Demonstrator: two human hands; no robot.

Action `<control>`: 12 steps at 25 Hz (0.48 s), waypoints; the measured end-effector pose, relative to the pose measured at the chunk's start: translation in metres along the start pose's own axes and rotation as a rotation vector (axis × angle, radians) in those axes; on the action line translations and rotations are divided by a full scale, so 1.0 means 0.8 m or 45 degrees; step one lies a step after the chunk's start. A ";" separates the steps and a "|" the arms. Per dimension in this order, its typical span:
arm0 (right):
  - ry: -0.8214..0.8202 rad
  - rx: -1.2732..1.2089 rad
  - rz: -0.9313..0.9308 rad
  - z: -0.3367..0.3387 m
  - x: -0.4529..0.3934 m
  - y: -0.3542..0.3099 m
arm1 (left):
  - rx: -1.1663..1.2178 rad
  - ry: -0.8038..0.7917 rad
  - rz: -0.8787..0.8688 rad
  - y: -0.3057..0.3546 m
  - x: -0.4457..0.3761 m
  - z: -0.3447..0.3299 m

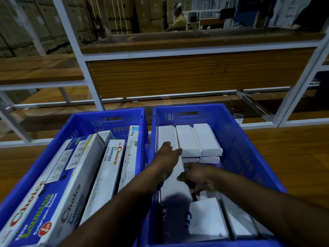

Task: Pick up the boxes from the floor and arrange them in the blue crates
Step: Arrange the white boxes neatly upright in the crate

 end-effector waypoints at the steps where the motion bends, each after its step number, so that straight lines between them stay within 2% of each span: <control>1: 0.042 0.062 -0.005 -0.002 -0.004 0.001 | -0.001 -0.013 0.027 -0.001 0.000 -0.001; 5: 0.102 0.311 0.005 -0.009 -0.008 0.001 | 0.027 -0.037 0.075 -0.001 0.001 -0.004; 9: 0.129 0.412 0.052 -0.007 -0.004 0.001 | 0.026 -0.050 0.067 -0.002 0.000 -0.003; 12: 0.116 0.736 0.093 0.008 0.005 0.000 | 0.007 -0.063 0.048 -0.002 -0.001 -0.004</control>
Point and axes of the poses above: each hand's wrist, its own x-axis away from the middle knuckle, its own z-axis out of the back of the hand, y = z × x, the point moved 3 cm from there along -x, towards the middle knuckle, and after that the axes turned 9 degrees about -z, right-handed, at the moved point
